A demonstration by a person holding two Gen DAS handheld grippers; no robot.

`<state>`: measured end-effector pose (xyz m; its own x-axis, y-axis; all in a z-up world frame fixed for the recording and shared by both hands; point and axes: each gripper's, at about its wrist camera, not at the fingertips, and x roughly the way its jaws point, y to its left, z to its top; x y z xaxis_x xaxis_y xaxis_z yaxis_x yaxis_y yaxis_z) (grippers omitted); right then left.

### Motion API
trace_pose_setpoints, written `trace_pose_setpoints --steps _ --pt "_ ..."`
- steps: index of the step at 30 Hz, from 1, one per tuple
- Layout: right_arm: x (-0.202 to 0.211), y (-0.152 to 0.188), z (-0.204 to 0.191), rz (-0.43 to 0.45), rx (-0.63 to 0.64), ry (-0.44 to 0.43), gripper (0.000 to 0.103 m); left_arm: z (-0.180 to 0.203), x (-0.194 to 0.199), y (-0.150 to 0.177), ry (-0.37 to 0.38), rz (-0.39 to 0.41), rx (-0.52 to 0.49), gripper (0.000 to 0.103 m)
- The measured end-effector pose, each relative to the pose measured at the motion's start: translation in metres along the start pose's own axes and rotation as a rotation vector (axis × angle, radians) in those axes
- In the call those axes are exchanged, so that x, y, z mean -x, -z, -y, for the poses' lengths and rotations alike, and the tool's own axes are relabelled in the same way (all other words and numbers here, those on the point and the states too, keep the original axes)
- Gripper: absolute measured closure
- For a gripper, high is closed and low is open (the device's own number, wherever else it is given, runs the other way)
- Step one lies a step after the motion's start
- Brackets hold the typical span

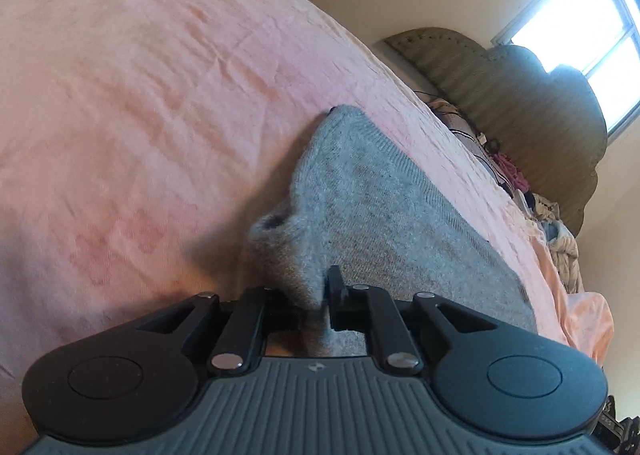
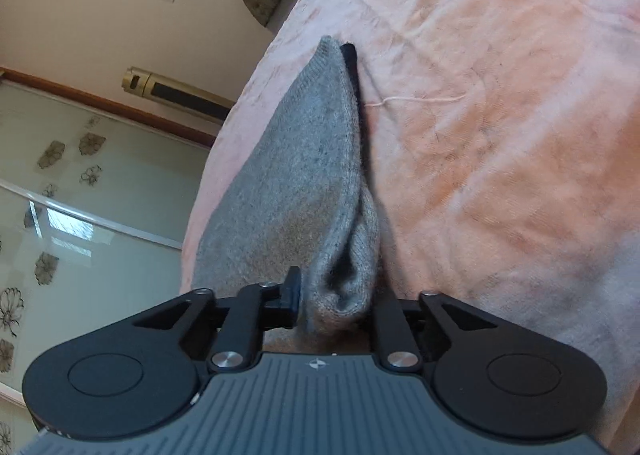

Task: Fold small clothes
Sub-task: 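Grasp the folded sweater side edge with both grippers, then lift the sweater edge with both grippers and fold it over onto itself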

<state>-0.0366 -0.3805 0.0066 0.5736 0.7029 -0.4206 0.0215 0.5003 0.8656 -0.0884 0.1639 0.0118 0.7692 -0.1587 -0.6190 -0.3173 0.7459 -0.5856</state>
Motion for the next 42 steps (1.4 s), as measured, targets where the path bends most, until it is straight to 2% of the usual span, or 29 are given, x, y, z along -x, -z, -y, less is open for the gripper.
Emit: trace_pose_setpoints --steps 1,3,4,5,6,8,10,12,14,15,17,20,22,24,26,29,33,37,42 --pt "0.006 -0.004 -0.006 0.035 0.018 0.002 0.030 -0.001 0.000 0.001 0.021 0.018 0.031 0.069" --pt "0.016 -0.017 -0.021 0.099 0.084 0.036 0.015 0.003 -0.002 0.000 0.025 0.060 0.054 0.059" --pt "0.020 -0.025 -0.027 0.120 0.115 0.042 0.016 0.010 -0.005 -0.002 -0.004 0.084 0.034 0.060" --pt "0.022 -0.032 -0.033 0.132 0.135 0.037 0.016 0.019 -0.009 -0.003 -0.045 0.093 -0.001 0.066" --pt "0.023 -0.039 -0.038 0.141 0.149 0.023 0.016 0.029 -0.014 -0.005 -0.082 0.095 -0.043 0.097" --pt "0.020 -0.051 -0.050 0.137 0.176 -0.012 0.016 0.056 -0.023 -0.005 -0.132 0.102 -0.149 0.098" --pt "0.012 -0.061 -0.057 0.108 0.206 -0.049 0.016 0.093 -0.026 0.003 -0.122 0.133 -0.294 0.098" --pt "-0.005 -0.072 -0.064 0.053 0.219 -0.088 0.013 0.140 -0.026 0.023 -0.074 0.172 -0.485 0.098" --pt "-0.027 -0.082 -0.066 -0.019 0.196 -0.124 0.011 0.184 -0.030 0.058 0.001 0.153 -0.705 0.098" --pt "-0.041 -0.087 -0.065 -0.061 0.170 -0.142 0.011 0.199 -0.034 0.078 0.038 0.126 -0.786 0.098" --pt "-0.063 -0.095 -0.063 -0.128 0.113 -0.183 0.011 0.211 -0.042 0.107 0.095 0.067 -0.862 0.098" --pt "-0.094 -0.102 -0.058 -0.227 0.017 -0.236 0.011 0.216 -0.047 0.129 0.117 -0.004 -0.889 0.098" --pt "-0.107 -0.103 -0.060 -0.273 0.013 -0.251 0.011 0.216 -0.045 0.135 0.127 -0.003 -0.917 0.098" --pt "-0.118 -0.106 -0.062 -0.293 0.017 -0.214 0.011 0.219 -0.041 0.137 0.133 0.010 -0.943 0.098" --pt "-0.121 -0.110 -0.064 -0.289 0.032 -0.181 0.013 0.220 -0.037 0.135 0.135 0.022 -0.946 0.098" --pt "-0.113 -0.115 -0.069 -0.261 0.060 -0.191 0.012 0.222 -0.031 0.133 0.148 0.043 -0.939 0.098" --pt "-0.103 -0.123 -0.065 -0.229 0.097 -0.109 0.010 0.230 -0.028 0.138 0.179 0.054 -0.970 0.098" --pt "-0.105 -0.121 -0.053 -0.251 0.085 -0.068 0.010 0.237 -0.028 0.145 0.205 0.064 -1.006 0.098" --pt "-0.120 -0.119 -0.055 -0.284 0.092 -0.072 0.010 0.239 -0.031 0.143 0.214 0.065 -1.019 0.098"
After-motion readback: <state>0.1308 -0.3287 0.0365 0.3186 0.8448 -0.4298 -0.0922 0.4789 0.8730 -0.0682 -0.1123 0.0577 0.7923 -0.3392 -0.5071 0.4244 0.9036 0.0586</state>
